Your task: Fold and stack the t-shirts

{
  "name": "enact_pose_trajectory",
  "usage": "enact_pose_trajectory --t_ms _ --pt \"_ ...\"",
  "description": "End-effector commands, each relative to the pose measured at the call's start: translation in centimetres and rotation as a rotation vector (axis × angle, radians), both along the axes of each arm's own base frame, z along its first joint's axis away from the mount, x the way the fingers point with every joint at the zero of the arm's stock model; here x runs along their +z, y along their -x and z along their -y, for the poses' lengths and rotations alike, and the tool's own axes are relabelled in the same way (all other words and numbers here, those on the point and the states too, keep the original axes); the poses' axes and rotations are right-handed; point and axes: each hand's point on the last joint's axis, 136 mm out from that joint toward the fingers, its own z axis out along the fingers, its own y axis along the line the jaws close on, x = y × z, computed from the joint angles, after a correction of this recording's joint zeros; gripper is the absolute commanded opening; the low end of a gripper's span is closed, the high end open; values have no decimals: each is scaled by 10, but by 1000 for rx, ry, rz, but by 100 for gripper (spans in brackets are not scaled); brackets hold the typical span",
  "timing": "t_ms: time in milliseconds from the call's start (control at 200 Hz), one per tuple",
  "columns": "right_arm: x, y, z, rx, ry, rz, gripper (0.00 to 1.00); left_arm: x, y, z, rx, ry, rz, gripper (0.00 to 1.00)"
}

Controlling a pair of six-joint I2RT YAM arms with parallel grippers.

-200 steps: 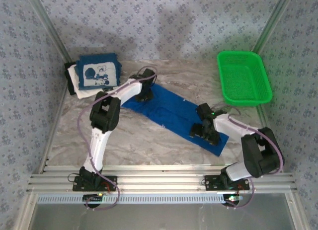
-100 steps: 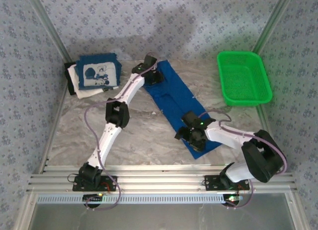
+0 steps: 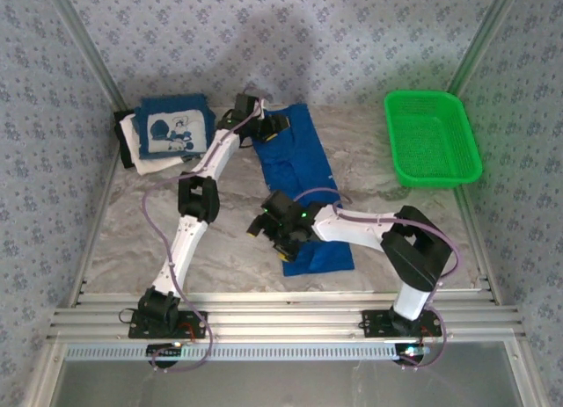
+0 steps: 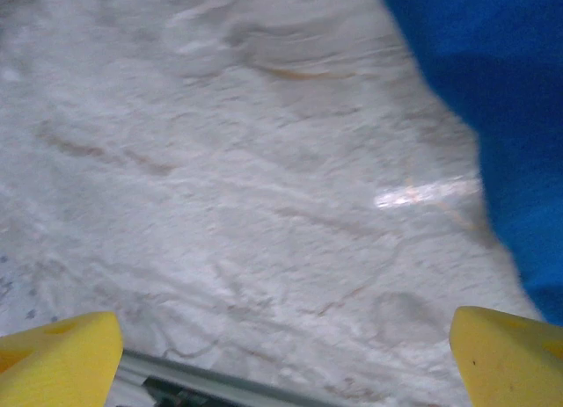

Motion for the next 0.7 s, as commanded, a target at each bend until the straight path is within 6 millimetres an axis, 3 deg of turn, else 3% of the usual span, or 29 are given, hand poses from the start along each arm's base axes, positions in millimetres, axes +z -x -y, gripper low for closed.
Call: enact_pose_trajectory --t_ms 0,65,185,295,375,425,485,570,635,695 --pt "45 6 12 34 -15 32 98 57 21 -4 -56 56 -41 75" --pt "66 17 32 82 20 61 98 106 35 -9 -77 54 -4 78" --pt "92 49 93 118 79 98 98 188 71 -28 -71 -24 71 82" --pt "94 67 159 103 131 119 98 234 116 -41 -61 -87 79 84" --pt "81 75 194 107 150 90 97 246 155 -43 -57 -158 65 86" --pt "69 77 210 120 156 74 96 243 186 -38 -73 -183 31 86" --pt "53 78 220 131 147 40 95 222 229 -32 -84 -226 -28 86" --pt "32 72 227 135 159 33 93 164 299 -25 -97 -246 -165 86" --pt "21 66 222 132 112 29 90 120 350 -26 -86 -241 -265 83" --pt "7 68 226 162 128 5 89 88 388 -30 -67 -254 -313 80"
